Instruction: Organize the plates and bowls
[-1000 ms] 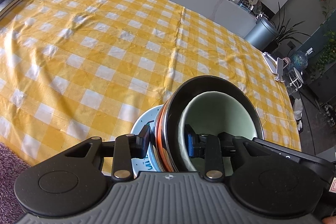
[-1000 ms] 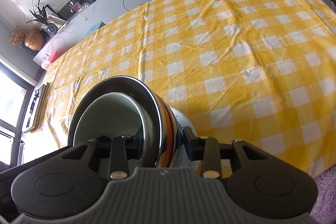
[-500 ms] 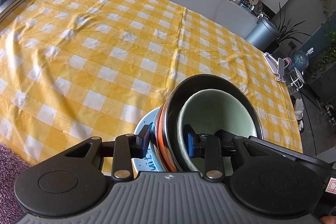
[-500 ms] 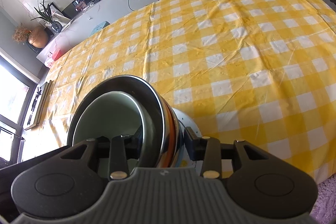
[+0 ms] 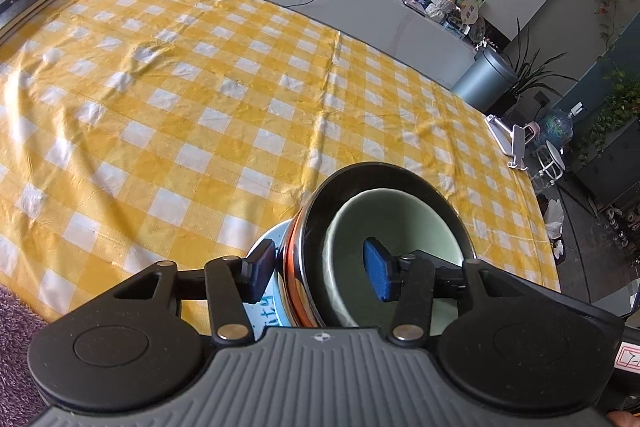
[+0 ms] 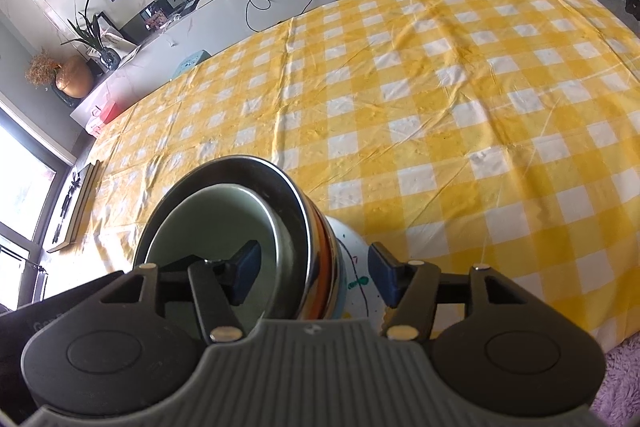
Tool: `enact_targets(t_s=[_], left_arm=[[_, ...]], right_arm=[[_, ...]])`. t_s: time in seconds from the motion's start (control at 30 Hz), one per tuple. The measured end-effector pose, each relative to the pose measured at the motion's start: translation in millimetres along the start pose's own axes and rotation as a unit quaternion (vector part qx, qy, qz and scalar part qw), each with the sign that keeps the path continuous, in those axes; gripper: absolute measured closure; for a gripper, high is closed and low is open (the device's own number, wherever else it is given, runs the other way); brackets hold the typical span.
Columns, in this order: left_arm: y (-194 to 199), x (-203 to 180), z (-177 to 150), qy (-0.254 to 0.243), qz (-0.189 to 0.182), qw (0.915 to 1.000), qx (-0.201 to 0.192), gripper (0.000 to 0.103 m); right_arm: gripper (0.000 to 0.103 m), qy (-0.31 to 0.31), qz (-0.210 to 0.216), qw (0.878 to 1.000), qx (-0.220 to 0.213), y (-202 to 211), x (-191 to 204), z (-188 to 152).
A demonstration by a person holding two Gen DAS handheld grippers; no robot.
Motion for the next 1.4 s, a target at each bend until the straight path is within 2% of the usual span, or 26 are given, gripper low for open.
enact_targets(t_s=[0.17,0.27,0.37,0.5,0.67,0.77,0.87,0.97,1.13,1.3,1.4], left_arm=[[22.6,-10.6,0.5,-0.026,-0.024,0.9988,-0.034,0.037],[43.9,-19.2,-3.8,-0.065,-0.035,0.9944,-0.076,0.037],[62.5,-26.0,-14.9,-0.114,-0.032,0.9855,-0.121,0.037],[81.6,-33.4,-39.0,-0.173,-0.018,0.9696,-0.173,0.037],[94.0,-42.9,-70.6,-0.221,-0.022,0.9526,-0.208,0.037],[96.5,-46.5,-88.9,-0.237,-0.026,0.9476,-0.213,0.036],[93.3,-46.8,-100.6,-0.242,-0.023,0.9466,-0.211,0.035],[88.9,-43.8,-113.7,-0.261,-0.009,0.9429,-0.207,0.028],[78.3,-36.5,-123.6,-0.261,0.012,0.947,-0.187,0.024],[63.7,-28.8,-137.3,-0.28,0.05,0.9411,-0.183,0.016],[53.7,-24.6,-141.9,-0.278,0.062,0.944,-0.166,0.016]], right_arm=[[0.035,0.005,-0.007,0.999,-0.031,21.9,-3.7,1.5],[0.032,0.026,-0.024,0.997,-0.062,41.6,-3.1,0.2],[0.03,0.063,-0.052,0.991,-0.103,67.6,-3.1,-5.5],[0.029,0.1,-0.075,0.981,-0.149,96.6,-4.2,-18.6],[0.028,0.141,-0.087,0.968,-0.188,122.4,-5.8,-42.1],[0.027,0.149,-0.089,0.965,-0.197,130.0,-7.8,-57.3],[0.027,0.151,-0.09,0.964,-0.199,131.8,-11.4,-71.5],[0.026,0.161,-0.098,0.962,-0.199,129.5,-15.0,-87.4],[0.023,0.182,-0.114,0.957,-0.193,116.7,-20.9,-109.0],[0.023,0.205,-0.115,0.954,-0.183,102.3,-23.6,-128.6],[0.019,0.218,-0.108,0.952,-0.186,97.9,-21.8,-133.8]])
Point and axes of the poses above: each gripper's, at about its wrist camera, not at the fingertips, and y roughly against the way its jaws point, x to its left, z to its top, the point moved 2 cm from there along -y, roughly the way its jaws point, and after that the axes turned 11 degrees about y, right-handed, at the moved point
